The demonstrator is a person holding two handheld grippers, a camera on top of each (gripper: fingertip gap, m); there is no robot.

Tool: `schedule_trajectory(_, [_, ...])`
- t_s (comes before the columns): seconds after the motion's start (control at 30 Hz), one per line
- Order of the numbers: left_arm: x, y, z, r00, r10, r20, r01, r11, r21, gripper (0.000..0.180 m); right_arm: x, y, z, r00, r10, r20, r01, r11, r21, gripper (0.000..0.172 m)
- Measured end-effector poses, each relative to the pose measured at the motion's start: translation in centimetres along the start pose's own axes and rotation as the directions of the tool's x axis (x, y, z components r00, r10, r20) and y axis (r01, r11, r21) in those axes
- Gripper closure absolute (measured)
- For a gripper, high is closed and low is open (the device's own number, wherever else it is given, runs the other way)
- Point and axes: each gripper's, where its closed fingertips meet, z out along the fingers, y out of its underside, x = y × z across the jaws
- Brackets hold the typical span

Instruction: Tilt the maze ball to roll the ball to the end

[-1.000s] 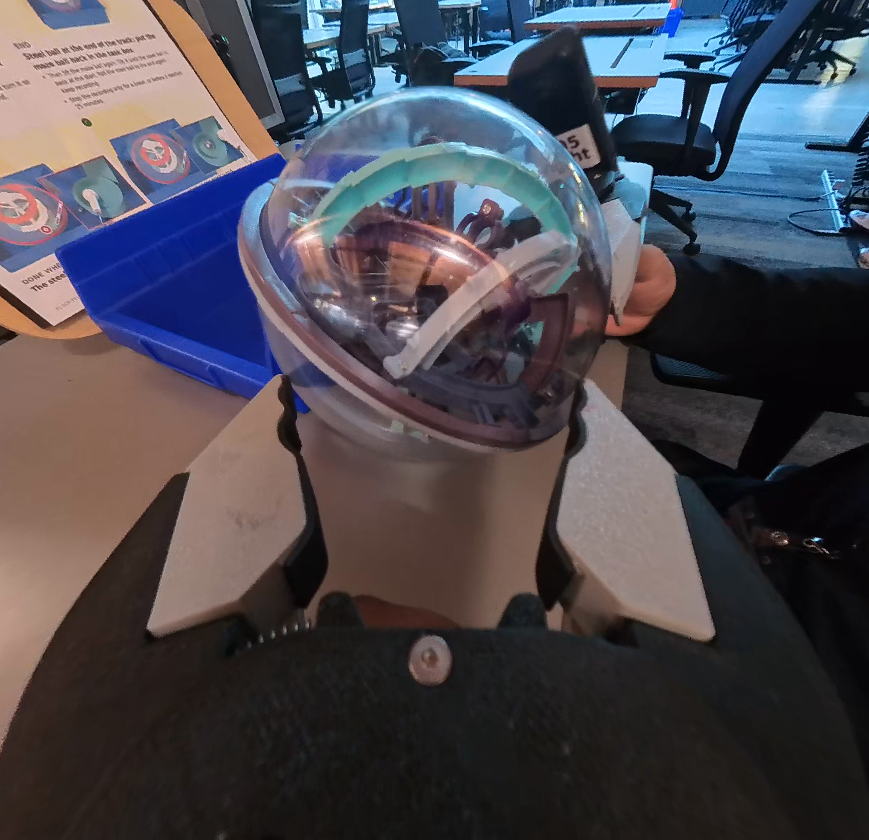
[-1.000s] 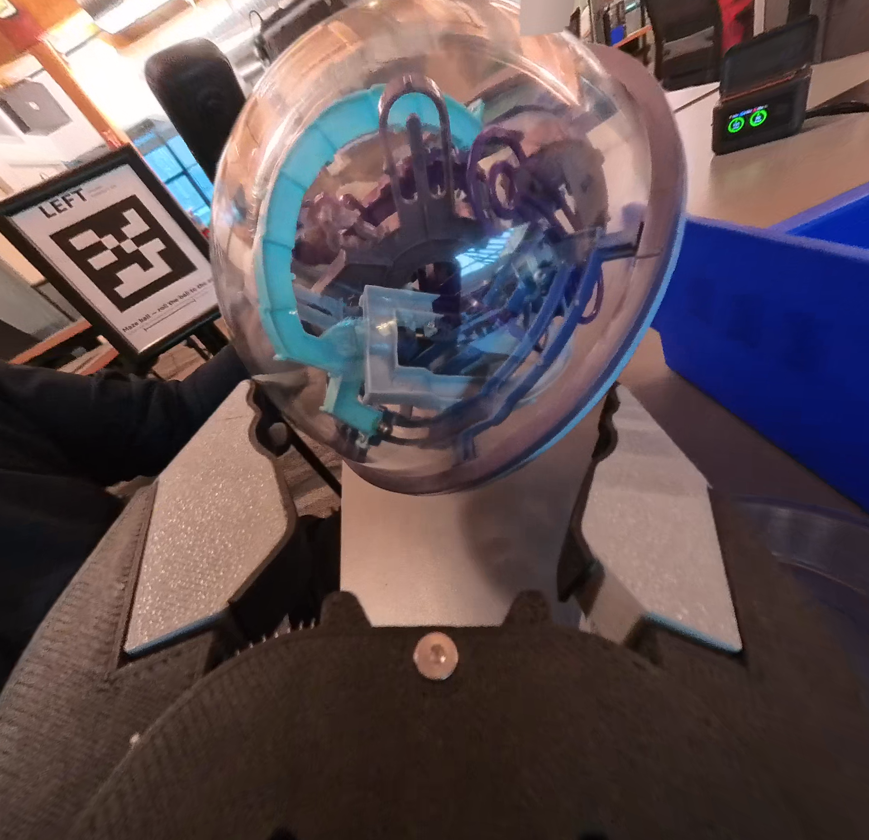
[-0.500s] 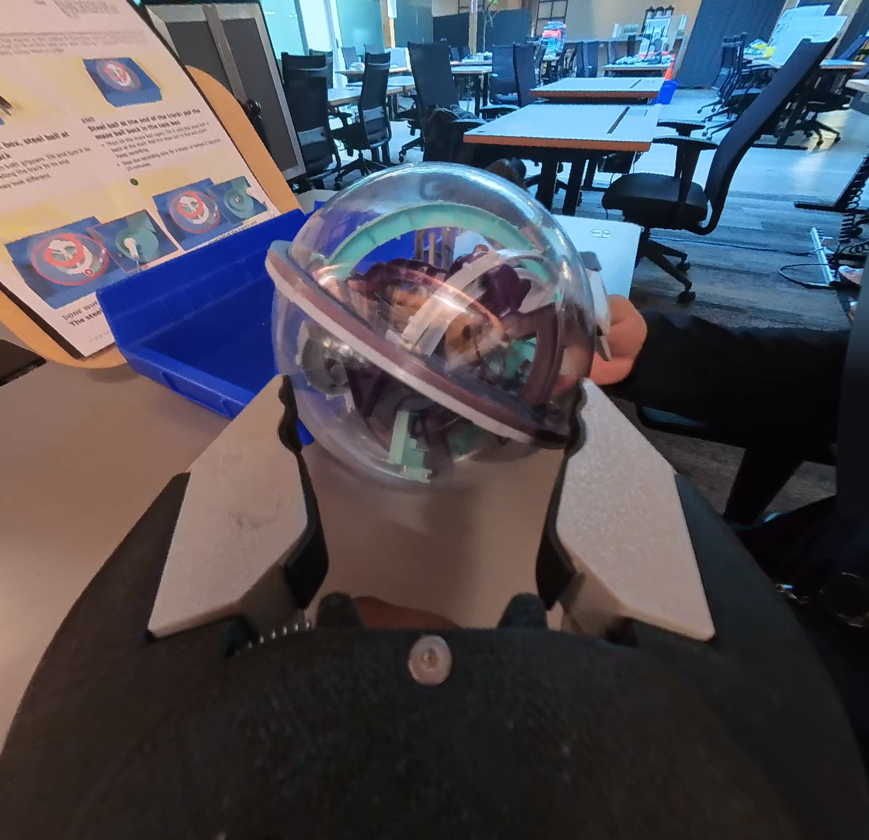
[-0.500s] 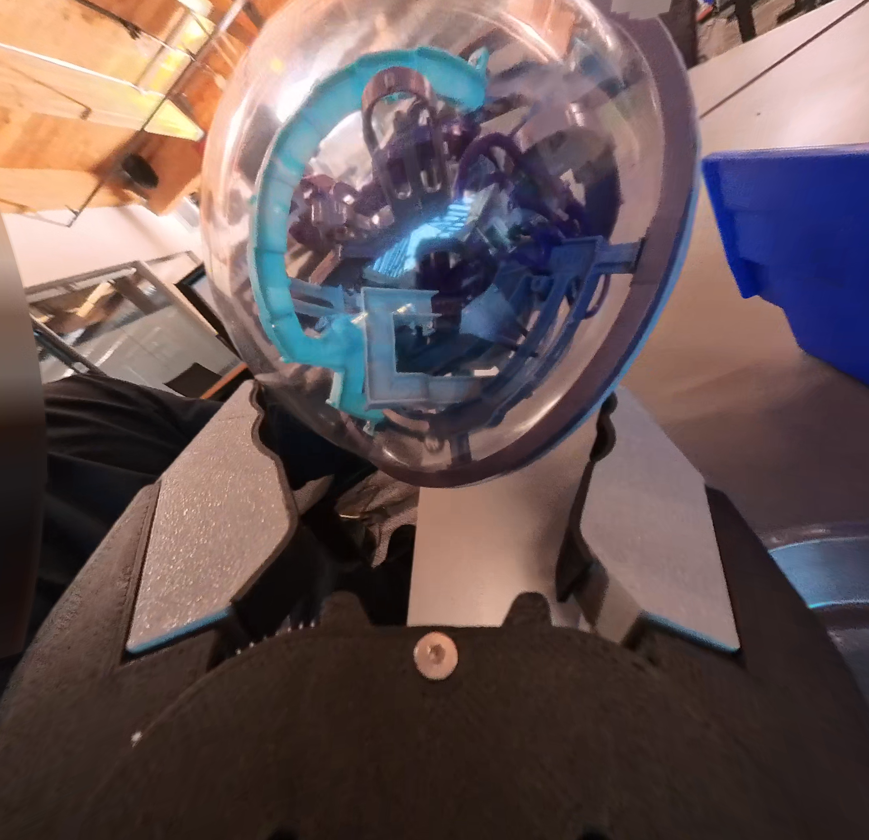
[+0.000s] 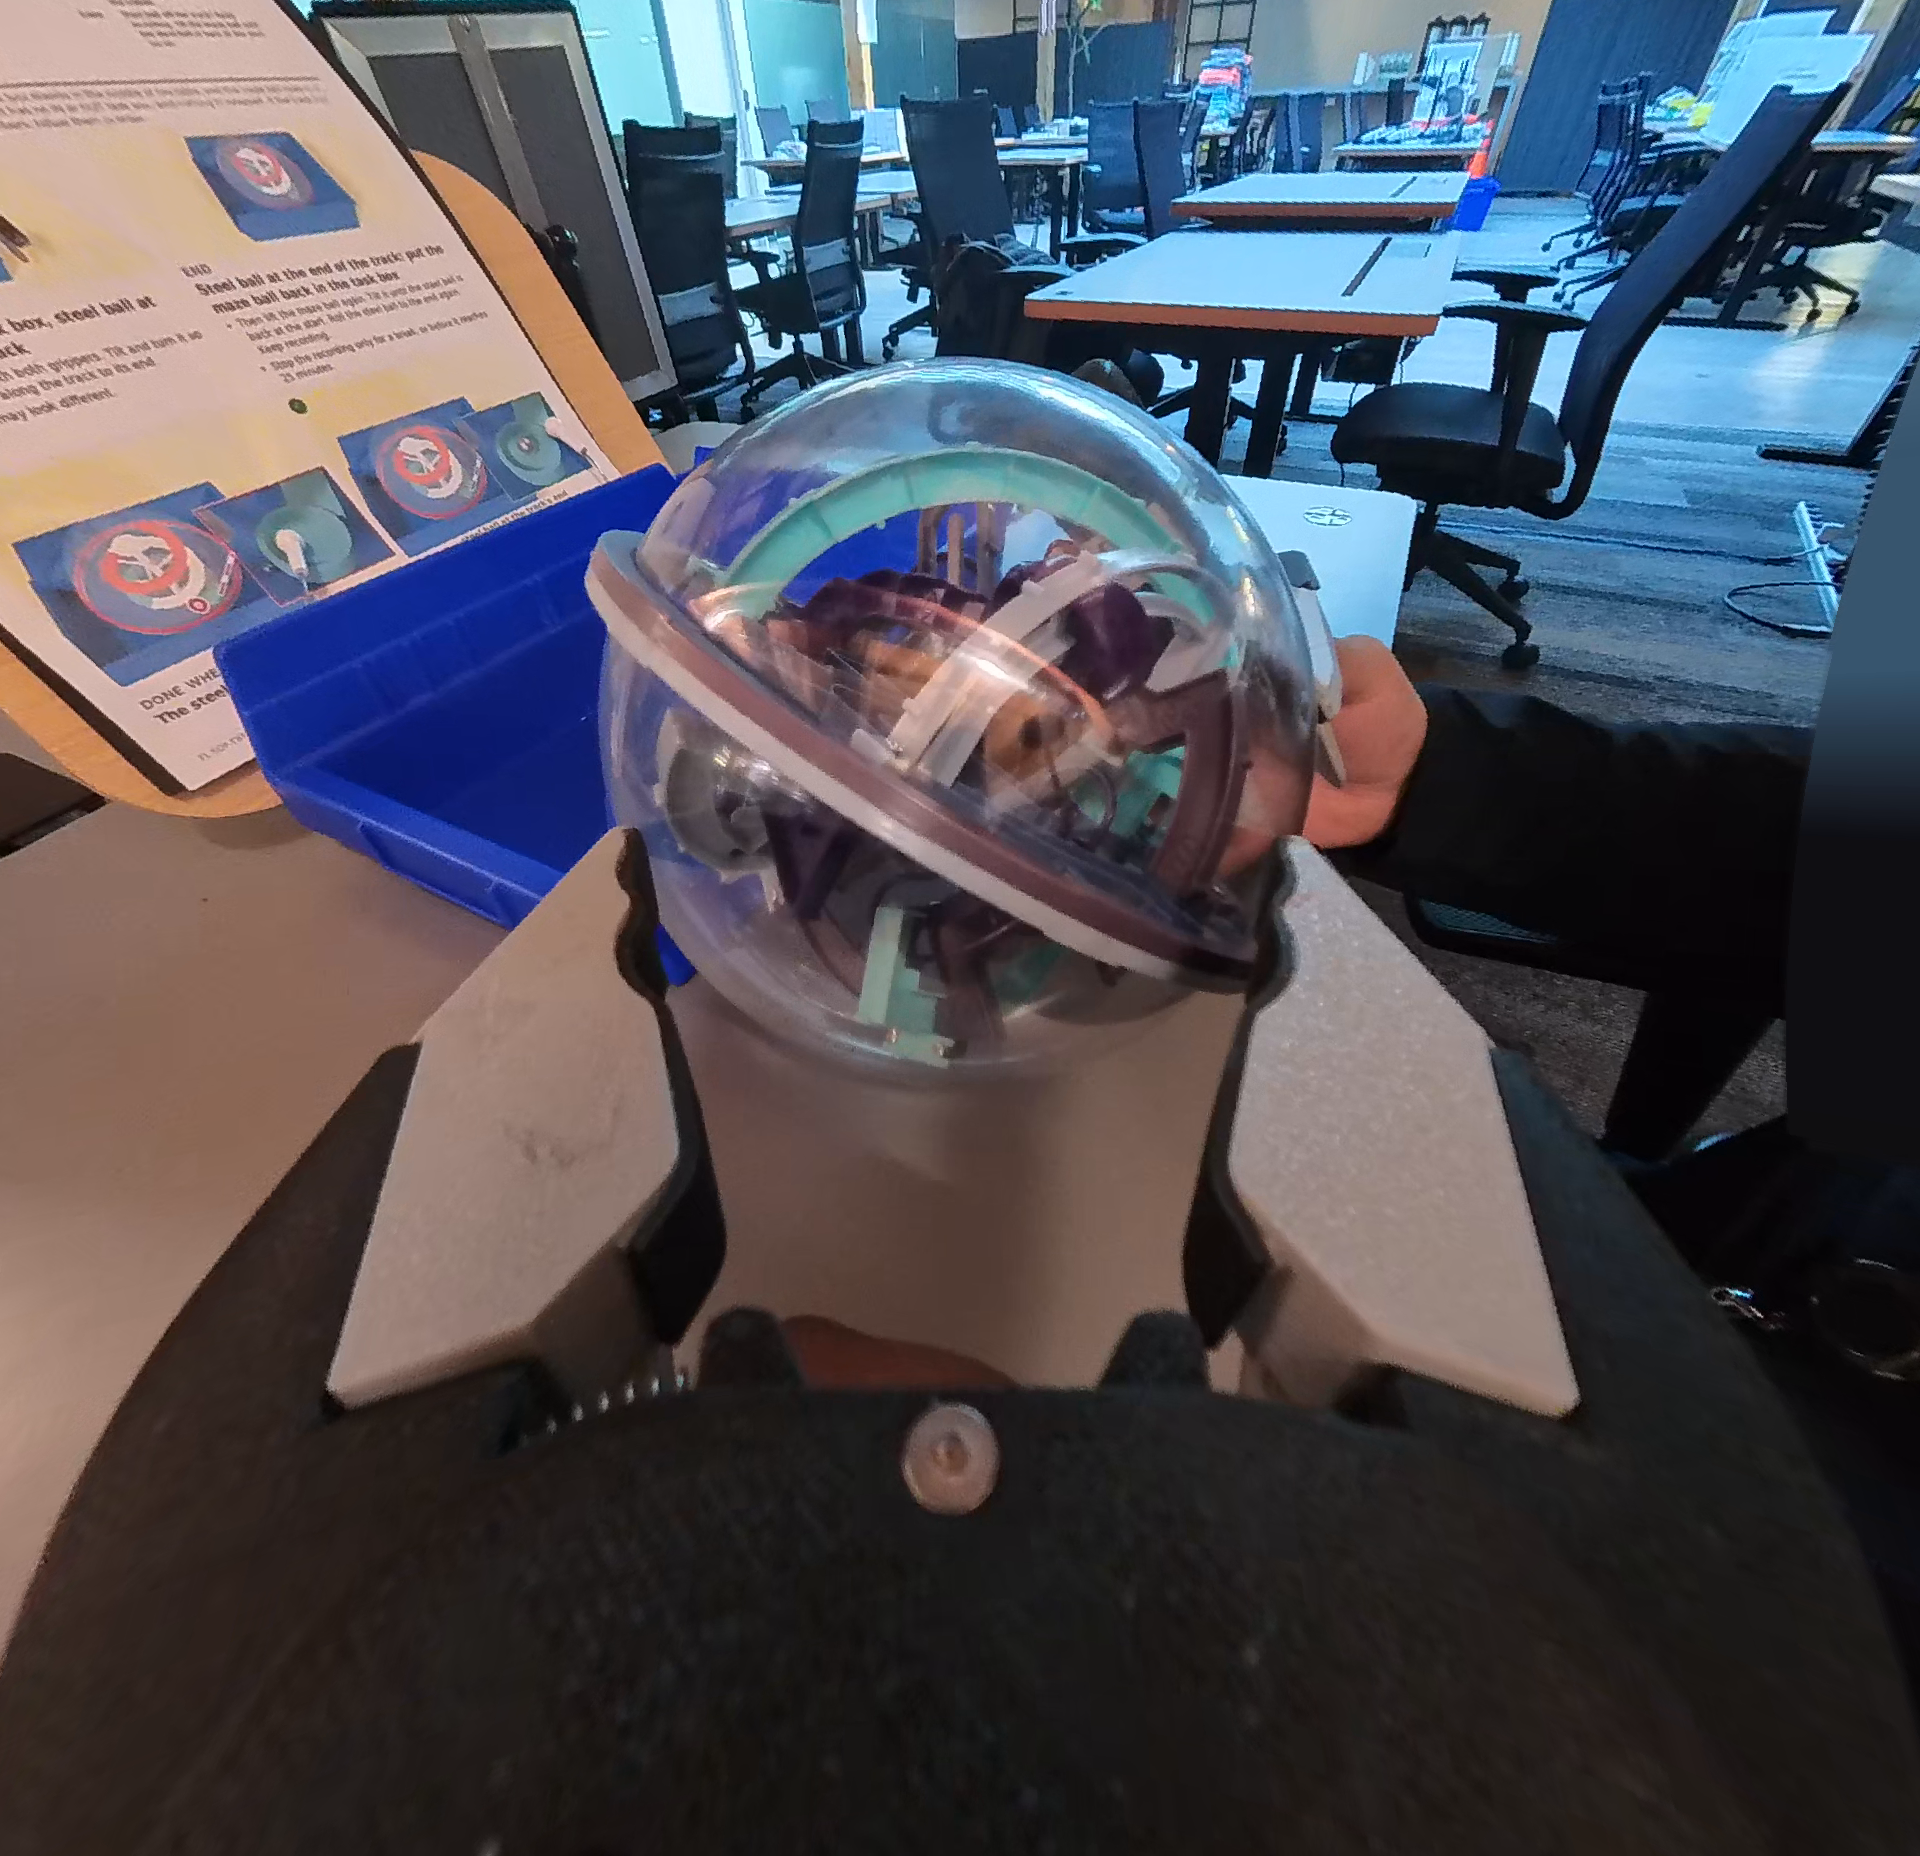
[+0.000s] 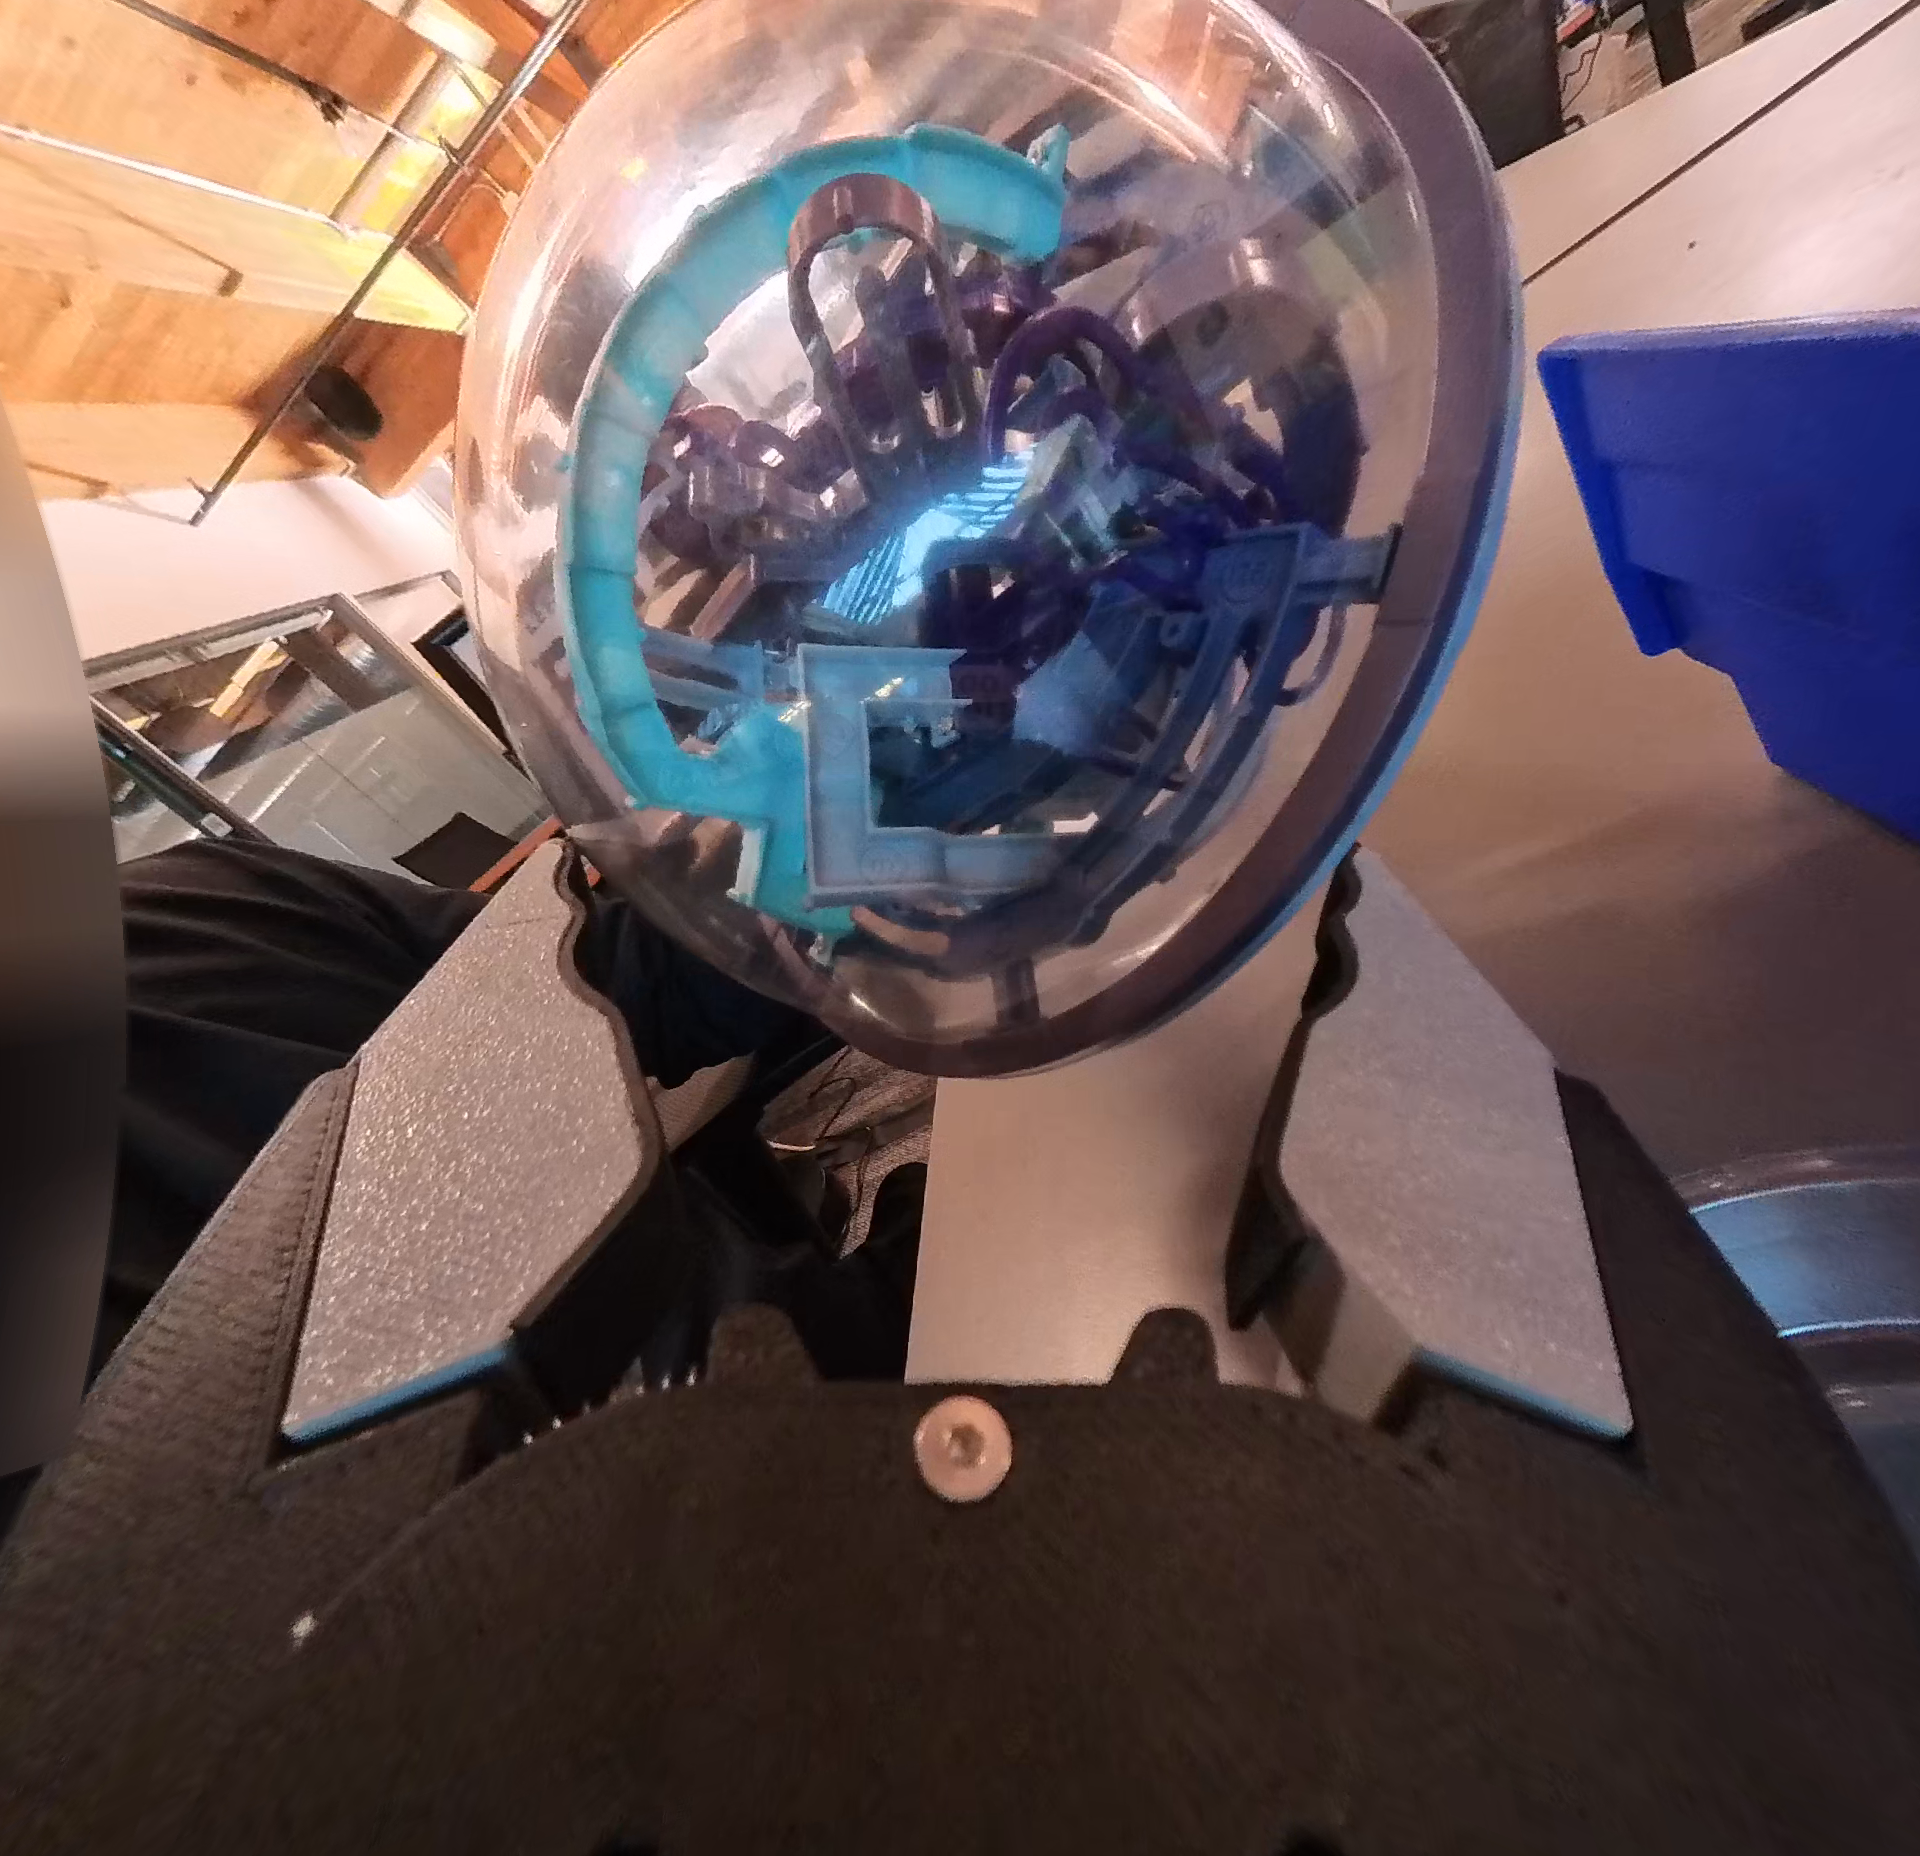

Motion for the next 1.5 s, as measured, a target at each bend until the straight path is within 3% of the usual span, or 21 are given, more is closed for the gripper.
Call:
schedule_trajectory(0.2, [0.0,0.2,0.0,1.000,0.017,-0.003,-0.017,1.000,-0.005,0.067,0.0,-0.1,0.0,0.999,-0.035,-0.023,0.034,0.999,-0.010,0.039])
schedule_trajectory(0.4, [-0.3,1.1,0.2,0.997,0.071,0.007,-0.071,0.997,-0.042,0.068,0.1,-1.5,-0.5,0.966,-0.210,-0.153,0.207,0.978,-0.036,0.039])
schedule_trajectory(0.47, [-0.2,1.2,0.0,0.991,0.131,0.006,-0.130,0.991,-0.035,0.068,-0.7,-2.4,-0.5,0.907,-0.354,-0.229,0.352,0.935,-0.051,0.039])
schedule_trajectory(0.57, [0.1,1.8,0.0,0.967,0.253,0.018,-0.252,0.967,-0.048,0.068,-2.0,-3.1,-0.4,0.739,-0.587,-0.329,0.577,0.805,-0.139,0.039])
schedule_trajectory(0.67, [0.4,1.8,0.2,0.946,0.320,0.039,-0.320,0.947,-0.020,0.068,-3.1,-3.4,-0.4,0.615,-0.699,-0.364,0.680,0.705,-0.204,0.038])
schedule_trajectory(0.8, [1.5,-0.1,-0.3,0.928,0.368,0.060,-0.372,0.923,0.097,0.068,-4.7,-3.9,-0.6,0.605,-0.716,-0.348,0.715,0.681,-0.160,0.038])
schedule_trajectory(1.03, [2.9,-3.7,-1.3,0.876,0.470,0.105,-0.480,0.872,0.099,0.068,-7.3,-5.5,-0.8,0.582,-0.749,-0.316,0.768,0.634,-0.088,0.038])
schedule_trajectory(1.2, [3.6,-6.1,-1.9,0.809,0.578,0.111,-0.582,0.813,0.009,0.068,-9.3,-6.7,-0.8,0.504,-0.793,-0.343,0.832,0.552,-0.053,0.038])
schedule_trajectory(1.5, [5.0,-10.9,-2.4,0.749,0.650,0.128,-0.650,0.759,-0.047,0.067,-12.7,-9.7,-1.2,0.471,-0.808,-0.354,0.867,0.498,0.017,0.036])
